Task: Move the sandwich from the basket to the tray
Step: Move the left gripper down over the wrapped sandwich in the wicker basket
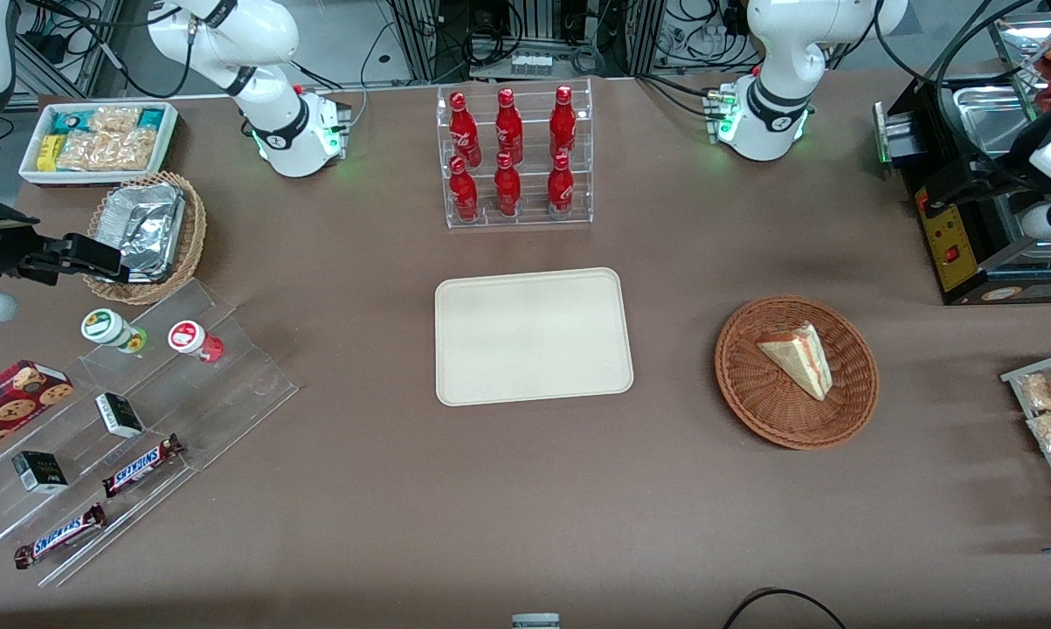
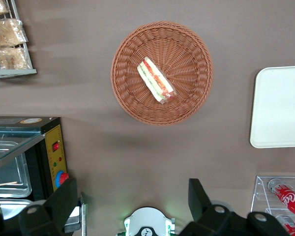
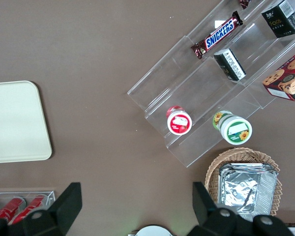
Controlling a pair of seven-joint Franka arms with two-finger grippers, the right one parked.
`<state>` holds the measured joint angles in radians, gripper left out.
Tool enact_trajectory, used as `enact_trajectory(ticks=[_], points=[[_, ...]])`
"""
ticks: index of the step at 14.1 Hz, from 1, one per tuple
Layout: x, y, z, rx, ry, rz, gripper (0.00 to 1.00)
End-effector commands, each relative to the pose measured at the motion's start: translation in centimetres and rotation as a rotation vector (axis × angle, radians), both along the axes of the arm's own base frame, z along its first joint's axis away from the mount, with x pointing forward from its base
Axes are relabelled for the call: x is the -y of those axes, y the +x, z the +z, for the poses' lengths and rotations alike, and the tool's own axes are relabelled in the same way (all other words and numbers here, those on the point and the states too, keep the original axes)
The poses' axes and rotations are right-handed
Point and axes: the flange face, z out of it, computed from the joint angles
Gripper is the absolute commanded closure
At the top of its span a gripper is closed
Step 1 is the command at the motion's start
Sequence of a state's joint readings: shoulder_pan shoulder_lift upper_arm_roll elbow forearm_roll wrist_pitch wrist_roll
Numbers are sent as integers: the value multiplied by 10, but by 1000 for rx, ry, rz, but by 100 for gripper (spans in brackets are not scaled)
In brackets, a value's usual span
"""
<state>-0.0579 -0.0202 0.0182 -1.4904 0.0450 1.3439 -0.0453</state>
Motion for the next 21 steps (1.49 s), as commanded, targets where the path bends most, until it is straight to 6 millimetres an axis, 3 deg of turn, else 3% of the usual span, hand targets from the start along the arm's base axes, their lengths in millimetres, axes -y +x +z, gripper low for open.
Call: enact_trajectory(ticks=[1, 3, 5, 11, 16, 18, 21], points=[[-4, -3, 6, 5, 7, -1, 0], [-5, 1, 1, 2, -1, 5, 0], [-3, 18, -26, 5, 1, 1, 1], [1, 34, -130, 47, 15, 322, 1], [33, 46, -220, 183, -16, 592, 0], [45, 40, -252, 202, -25, 616, 1], [44, 34, -288, 180, -15, 620, 1]])
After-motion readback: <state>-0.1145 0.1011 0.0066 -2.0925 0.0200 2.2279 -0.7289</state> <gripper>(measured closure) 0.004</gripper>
